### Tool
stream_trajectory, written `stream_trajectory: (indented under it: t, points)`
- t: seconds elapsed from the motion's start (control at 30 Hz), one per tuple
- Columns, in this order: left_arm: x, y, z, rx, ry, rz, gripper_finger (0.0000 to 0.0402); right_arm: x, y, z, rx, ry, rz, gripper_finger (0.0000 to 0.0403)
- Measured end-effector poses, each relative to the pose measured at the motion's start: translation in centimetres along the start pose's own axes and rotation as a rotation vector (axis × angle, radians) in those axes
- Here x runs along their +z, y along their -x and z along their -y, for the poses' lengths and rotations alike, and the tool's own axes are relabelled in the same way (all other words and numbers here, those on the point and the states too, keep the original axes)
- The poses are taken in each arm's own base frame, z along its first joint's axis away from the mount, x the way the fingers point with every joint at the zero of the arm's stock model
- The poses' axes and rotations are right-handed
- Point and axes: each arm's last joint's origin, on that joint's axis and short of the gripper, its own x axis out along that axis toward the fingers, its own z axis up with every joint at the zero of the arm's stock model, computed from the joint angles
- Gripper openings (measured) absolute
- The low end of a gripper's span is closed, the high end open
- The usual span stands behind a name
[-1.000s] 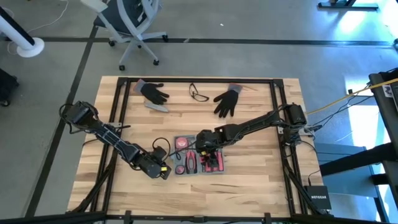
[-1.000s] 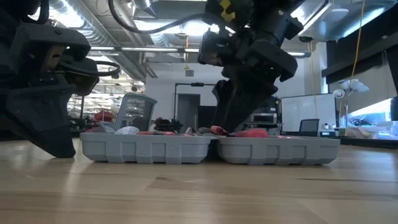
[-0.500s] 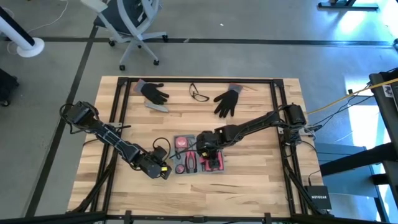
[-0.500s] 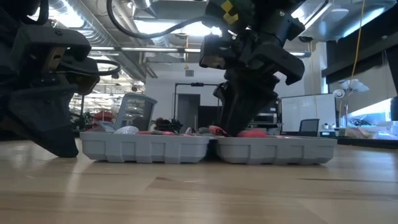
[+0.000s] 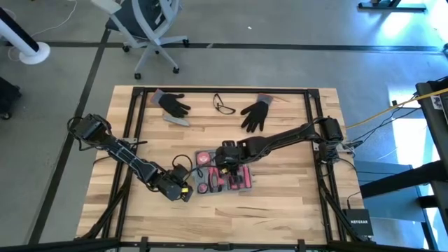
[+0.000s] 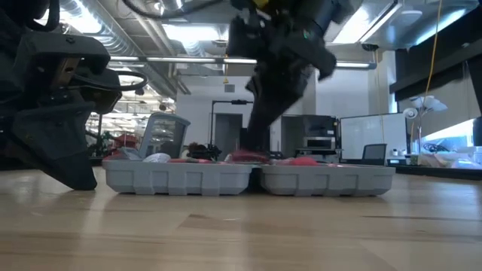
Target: Prefit tool cases
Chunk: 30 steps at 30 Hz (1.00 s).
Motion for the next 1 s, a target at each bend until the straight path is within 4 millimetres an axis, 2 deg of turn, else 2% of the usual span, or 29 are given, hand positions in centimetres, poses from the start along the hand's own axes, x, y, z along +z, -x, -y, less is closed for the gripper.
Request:
stream_trajectory:
  t: [0.13, 0.23, 0.37, 0.47, 0.53, 0.63, 0.8, 0.9, 1.0]
  points:
    - [0.0, 0.0, 0.0, 0.001, -0.022, 0.000, 0.0000, 1.5, 2.2, 0.3, 0.000, 0.009, -0.011, 0.0001]
    - [0.0, 0.0, 0.0, 0.000, -0.049, 0.000, 0.0000, 1.8, 3.6, 0.8, 0.009, -0.002, -0.021, 0.0001]
    - [-0.1, 0.0, 0.0, 0.000, -0.083, -0.001, 0.0000, 1.9, 5.2, 1.5, 0.154, -0.084, 0.021, 0.0001]
    - [-0.1, 0.0, 0.0, 0.000, -0.129, -0.001, 0.0000, 2.0, 5.3, 1.5, 0.239, -0.157, 0.023, 0.0003]
    - [-0.1, 0.0, 0.0, -0.001, -0.144, -0.002, 0.0000, 2.0, 4.6, 1.3, 0.249, -0.168, 0.016, 0.0016]
    - [-0.1, 0.0, 0.1, -0.013, -0.132, -0.014, 0.0000, 2.2, 2.9, 0.8, 0.263, -0.156, 0.006, 0.0056]
    - [-1.3, 0.7, 1.1, -0.042, -0.206, -0.044, 0.0000, 2.1, 0.2, -0.2, 0.210, -0.148, -0.018, 0.0163]
    - [-2.1, 1.7, 1.2, 0.022, -0.226, -0.069, 0.0000, 2.3, -0.5, -0.9, 0.188, -0.095, -0.005, 0.0224]
    - [-2.6, 2.5, 1.4, 0.059, -0.259, -0.064, 0.0000, 2.2, -0.6, -1.7, 0.239, 0.005, -0.003, 0.0268]
